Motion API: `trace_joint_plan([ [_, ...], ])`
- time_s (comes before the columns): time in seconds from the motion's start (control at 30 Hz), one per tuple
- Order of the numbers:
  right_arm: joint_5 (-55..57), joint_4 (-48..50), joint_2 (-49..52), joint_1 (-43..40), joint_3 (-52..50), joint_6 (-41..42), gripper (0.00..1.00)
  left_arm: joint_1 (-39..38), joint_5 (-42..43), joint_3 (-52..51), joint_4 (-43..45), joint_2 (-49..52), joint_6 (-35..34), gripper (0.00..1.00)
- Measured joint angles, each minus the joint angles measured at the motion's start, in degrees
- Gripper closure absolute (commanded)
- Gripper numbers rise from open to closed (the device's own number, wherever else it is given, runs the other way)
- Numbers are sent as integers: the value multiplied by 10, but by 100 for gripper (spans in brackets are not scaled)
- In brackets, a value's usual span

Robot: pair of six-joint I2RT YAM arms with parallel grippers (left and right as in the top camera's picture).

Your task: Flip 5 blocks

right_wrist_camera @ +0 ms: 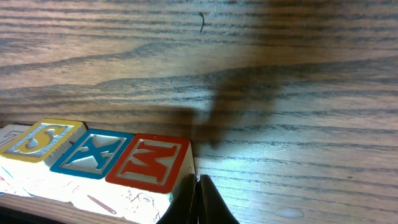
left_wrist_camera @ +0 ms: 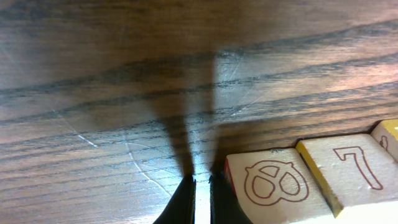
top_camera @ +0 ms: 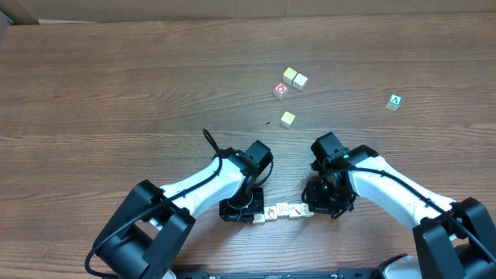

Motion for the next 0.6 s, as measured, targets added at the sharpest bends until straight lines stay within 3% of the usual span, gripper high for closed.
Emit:
trace_joint_plan([
  [0.37, 1, -2, 0, 2, 0, 20, 96, 0, -13, 0, 6, -3, 3, 96],
  [0.6, -2, -3, 0, 3, 0, 29, 96, 0, -50, 5, 21, -6, 60, 96],
])
